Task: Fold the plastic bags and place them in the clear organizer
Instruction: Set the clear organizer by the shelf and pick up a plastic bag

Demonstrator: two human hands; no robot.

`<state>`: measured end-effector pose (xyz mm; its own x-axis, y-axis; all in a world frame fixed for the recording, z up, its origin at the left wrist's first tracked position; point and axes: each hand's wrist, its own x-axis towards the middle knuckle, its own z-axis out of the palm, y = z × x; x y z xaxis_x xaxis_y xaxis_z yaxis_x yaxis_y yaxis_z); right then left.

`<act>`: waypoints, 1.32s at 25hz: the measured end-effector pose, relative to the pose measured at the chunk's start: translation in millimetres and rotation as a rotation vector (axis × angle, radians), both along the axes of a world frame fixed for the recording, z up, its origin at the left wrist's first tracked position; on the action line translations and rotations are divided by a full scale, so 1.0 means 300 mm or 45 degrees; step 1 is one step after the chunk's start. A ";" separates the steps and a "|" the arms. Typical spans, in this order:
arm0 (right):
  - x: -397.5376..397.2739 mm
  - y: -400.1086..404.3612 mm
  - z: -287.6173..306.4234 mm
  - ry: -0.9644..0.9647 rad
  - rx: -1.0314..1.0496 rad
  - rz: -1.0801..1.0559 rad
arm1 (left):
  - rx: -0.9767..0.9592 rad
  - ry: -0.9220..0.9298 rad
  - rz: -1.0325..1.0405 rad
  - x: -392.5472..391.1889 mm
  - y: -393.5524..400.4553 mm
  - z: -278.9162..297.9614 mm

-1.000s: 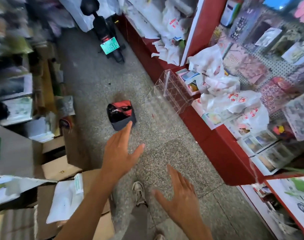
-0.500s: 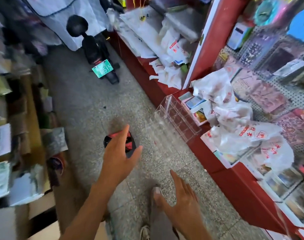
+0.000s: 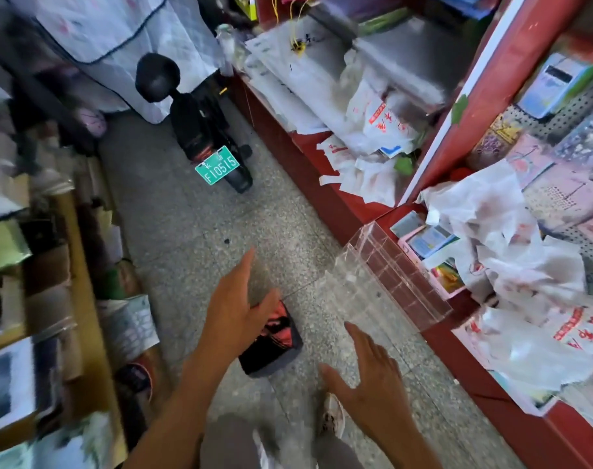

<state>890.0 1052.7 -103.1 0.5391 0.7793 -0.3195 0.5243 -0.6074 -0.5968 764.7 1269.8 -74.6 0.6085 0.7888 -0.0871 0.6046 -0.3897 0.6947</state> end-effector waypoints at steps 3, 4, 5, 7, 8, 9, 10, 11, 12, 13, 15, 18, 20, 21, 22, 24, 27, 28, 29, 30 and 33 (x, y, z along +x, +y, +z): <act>0.016 0.172 -0.008 0.009 -0.005 -0.012 | -0.011 -0.010 -0.080 0.079 0.207 0.000; 0.004 0.225 -0.010 0.008 -0.005 -0.027 | -0.019 -0.002 -0.125 0.108 0.266 -0.003; -0.007 0.288 -0.031 0.014 -0.013 -0.058 | -0.017 -0.009 -0.184 0.136 0.342 -0.015; -0.032 0.413 -0.075 -0.005 -0.008 -0.188 | 0.001 -0.034 -0.324 0.197 0.495 -0.036; -0.053 0.486 -0.084 -0.003 -0.004 -0.274 | 0.004 -0.037 -0.400 0.227 0.576 -0.055; -0.081 0.558 -0.098 -0.017 -0.011 -0.363 | 0.003 -0.050 -0.468 0.254 0.655 -0.073; -0.105 0.596 -0.102 -0.020 -0.029 -0.415 | 0.000 -0.046 -0.501 0.266 0.699 -0.076; -0.114 0.657 -0.110 -0.017 -0.045 -0.514 | -0.042 -0.046 -0.572 0.300 0.762 -0.087; -0.137 0.741 -0.108 0.010 -0.065 -0.667 | -0.070 -0.055 -0.672 0.339 0.845 -0.100; -0.156 0.743 -0.101 0.054 -0.037 -0.690 | -0.021 -0.079 -0.680 0.330 0.847 -0.106; -0.202 0.819 -0.074 0.041 -0.045 -0.772 | -0.017 -0.109 -0.755 0.363 0.919 -0.124; -0.277 0.908 -0.047 0.035 -0.071 -1.051 | -0.095 -0.073 -0.966 0.436 0.968 -0.153; -0.298 0.905 -0.056 -0.007 -0.082 -1.147 | -0.119 -0.083 -1.057 0.487 0.946 -0.154; -0.296 0.893 -0.063 -0.011 -0.077 -1.192 | -0.133 -0.079 -1.089 0.513 0.928 -0.161; -0.285 0.893 -0.059 0.015 -0.081 -1.231 | -0.146 -0.075 -1.115 0.536 0.912 -0.169; -0.252 0.894 -0.074 0.036 -0.072 -1.270 | -0.145 -0.049 -1.157 0.589 0.881 -0.192; -0.175 0.876 -0.106 0.029 -0.064 -1.271 | -0.084 0.004 -1.195 0.687 0.821 -0.207; -0.137 0.866 -0.111 0.026 -0.066 -1.251 | -0.078 0.014 -1.187 0.723 0.798 -0.206; -0.101 0.851 -0.115 0.025 -0.053 -1.228 | -0.071 0.020 -1.172 0.758 0.774 -0.204; -0.052 0.826 -0.114 0.044 -0.029 -1.206 | -0.061 0.019 -1.160 0.803 0.739 -0.195; 0.107 0.696 -0.110 0.083 0.064 -1.121 | -0.048 0.005 -1.127 0.950 0.586 -0.158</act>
